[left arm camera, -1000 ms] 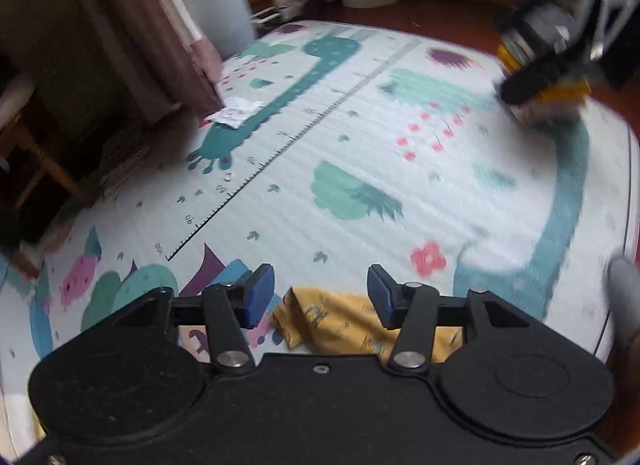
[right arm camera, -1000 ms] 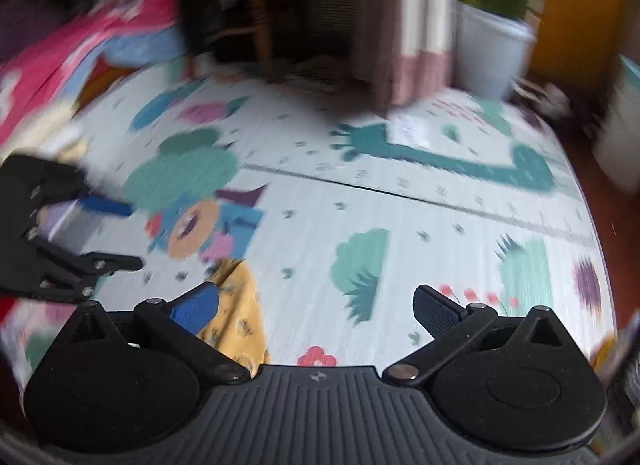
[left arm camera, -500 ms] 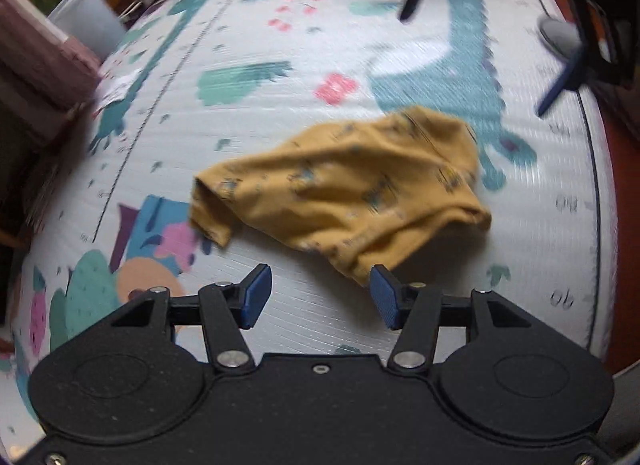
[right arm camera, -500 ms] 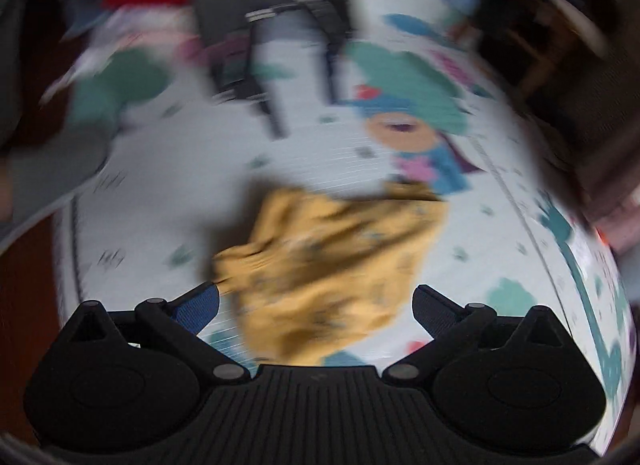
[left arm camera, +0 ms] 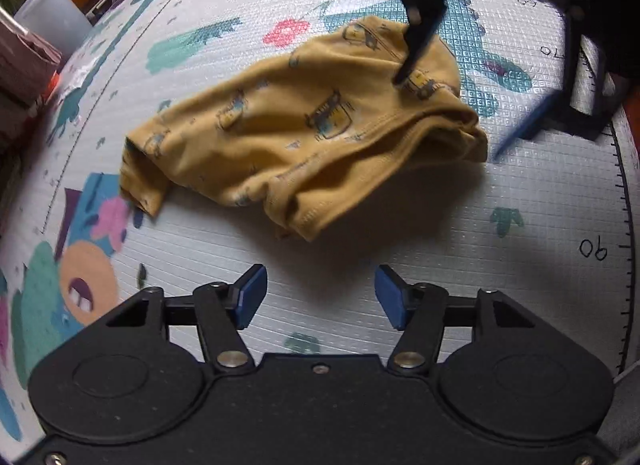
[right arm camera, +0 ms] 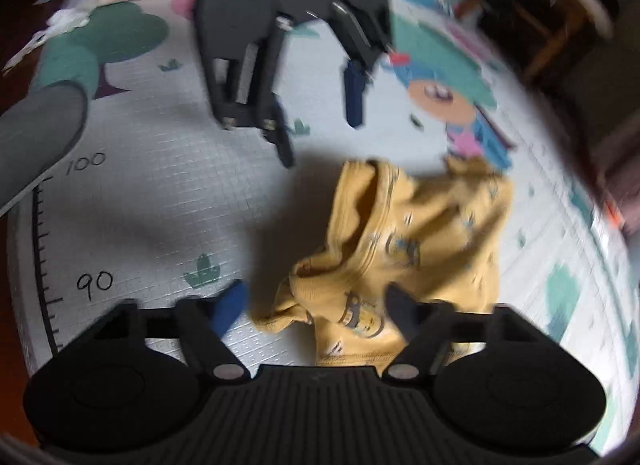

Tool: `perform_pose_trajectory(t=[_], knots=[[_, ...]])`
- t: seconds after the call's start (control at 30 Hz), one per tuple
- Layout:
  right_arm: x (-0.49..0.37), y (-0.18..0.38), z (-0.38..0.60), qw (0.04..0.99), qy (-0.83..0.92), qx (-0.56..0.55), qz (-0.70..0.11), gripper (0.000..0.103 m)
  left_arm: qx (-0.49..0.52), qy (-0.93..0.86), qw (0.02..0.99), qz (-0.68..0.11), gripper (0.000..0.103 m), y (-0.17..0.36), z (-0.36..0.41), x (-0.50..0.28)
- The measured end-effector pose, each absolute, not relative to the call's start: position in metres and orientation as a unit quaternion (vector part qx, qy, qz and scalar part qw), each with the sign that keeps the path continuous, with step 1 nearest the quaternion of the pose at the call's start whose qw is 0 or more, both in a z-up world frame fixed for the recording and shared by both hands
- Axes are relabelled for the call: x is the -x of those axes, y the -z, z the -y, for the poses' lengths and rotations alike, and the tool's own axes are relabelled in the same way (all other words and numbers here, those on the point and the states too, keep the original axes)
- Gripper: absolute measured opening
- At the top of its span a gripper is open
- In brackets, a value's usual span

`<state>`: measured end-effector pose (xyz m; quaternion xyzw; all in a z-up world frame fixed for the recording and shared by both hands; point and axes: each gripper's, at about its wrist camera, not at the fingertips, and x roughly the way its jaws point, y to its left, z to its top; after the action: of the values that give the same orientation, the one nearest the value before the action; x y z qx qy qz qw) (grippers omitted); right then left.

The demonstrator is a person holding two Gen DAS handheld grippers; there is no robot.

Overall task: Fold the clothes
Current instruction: 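Grasp the shirt hem with the left gripper while the right gripper grasps another edge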

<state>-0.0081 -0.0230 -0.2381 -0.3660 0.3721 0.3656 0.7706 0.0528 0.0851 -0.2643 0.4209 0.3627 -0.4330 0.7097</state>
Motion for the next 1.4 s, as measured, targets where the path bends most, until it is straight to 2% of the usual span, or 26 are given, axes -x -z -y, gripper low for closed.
perform_pose_trajectory(t=[0.03,0.23,0.37,0.47,0.5,0.57,0.6,0.63,0.7,0.77,0.83,0.9,0.93,1.0,1.1,1.4], knots=[[0.0,0.236,0.028,0.774,-0.364,0.349,-0.384,0.035,-0.414,0.432,0.714,-0.364,0.063,0.265,-0.085,-0.053],[-0.061,0.194,0.091,0.82,-0.324,0.204,-0.426,0.027,-0.311,0.41,0.755,-0.405,0.063,0.258,-0.076,-0.071],[-0.1,0.169,0.125,0.853,-0.267,0.147,-0.424,0.02,-0.218,0.383,0.779,-0.447,0.063,0.25,-0.068,-0.089],[-0.111,0.16,0.136,0.857,-0.273,0.13,-0.418,0.02,-0.225,0.382,0.775,-0.451,0.063,0.25,-0.06,-0.088],[-0.106,0.161,0.133,0.851,-0.29,0.135,-0.416,0.023,-0.238,0.386,0.771,-0.447,0.063,0.251,-0.058,-0.085],[-0.074,0.168,0.115,0.833,-0.331,0.178,-0.406,0.055,-0.242,0.408,0.76,-0.444,0.063,0.252,-0.06,-0.082],[-0.058,0.172,0.106,0.822,-0.351,0.2,-0.4,0.084,-0.245,0.418,0.755,-0.441,0.063,0.252,-0.062,-0.081],[-0.042,0.176,0.096,0.811,-0.371,0.221,-0.394,0.094,-0.258,0.428,0.748,-0.436,0.063,0.253,-0.063,-0.079],[-0.013,0.191,0.069,0.786,-0.399,0.268,-0.389,0.093,-0.289,0.439,0.738,-0.424,0.063,0.255,-0.064,-0.075],[0.01,0.215,0.045,0.765,-0.404,0.307,-0.397,0.086,-0.303,0.44,0.734,-0.42,0.063,0.258,-0.066,-0.073],[0.015,0.23,0.036,0.765,-0.392,0.292,-0.418,0.053,-0.289,0.435,0.737,-0.43,0.063,0.26,-0.068,-0.075],[0.003,0.236,0.036,0.78,-0.373,0.254,-0.433,0.048,-0.281,0.434,0.736,-0.437,0.063,0.261,-0.069,-0.076],[-0.004,0.236,0.038,0.787,-0.365,0.241,-0.435,0.04,-0.282,0.435,0.735,-0.438,0.063,0.263,-0.069,-0.075],[-0.018,0.233,0.044,0.797,-0.352,0.228,-0.434,0.015,-0.283,0.435,0.733,-0.44,0.063,0.264,-0.07,-0.074],[-0.052,0.209,0.069,0.824,-0.32,0.207,-0.42,0.009,-0.26,0.423,0.742,-0.451,0.063,0.264,-0.071,-0.08],[-0.108,0.179,0.152,0.87,-0.213,0.14,-0.422,0.01,-0.129,0.376,0.78,-0.484,0.063,0.248,-0.07,-0.106]])
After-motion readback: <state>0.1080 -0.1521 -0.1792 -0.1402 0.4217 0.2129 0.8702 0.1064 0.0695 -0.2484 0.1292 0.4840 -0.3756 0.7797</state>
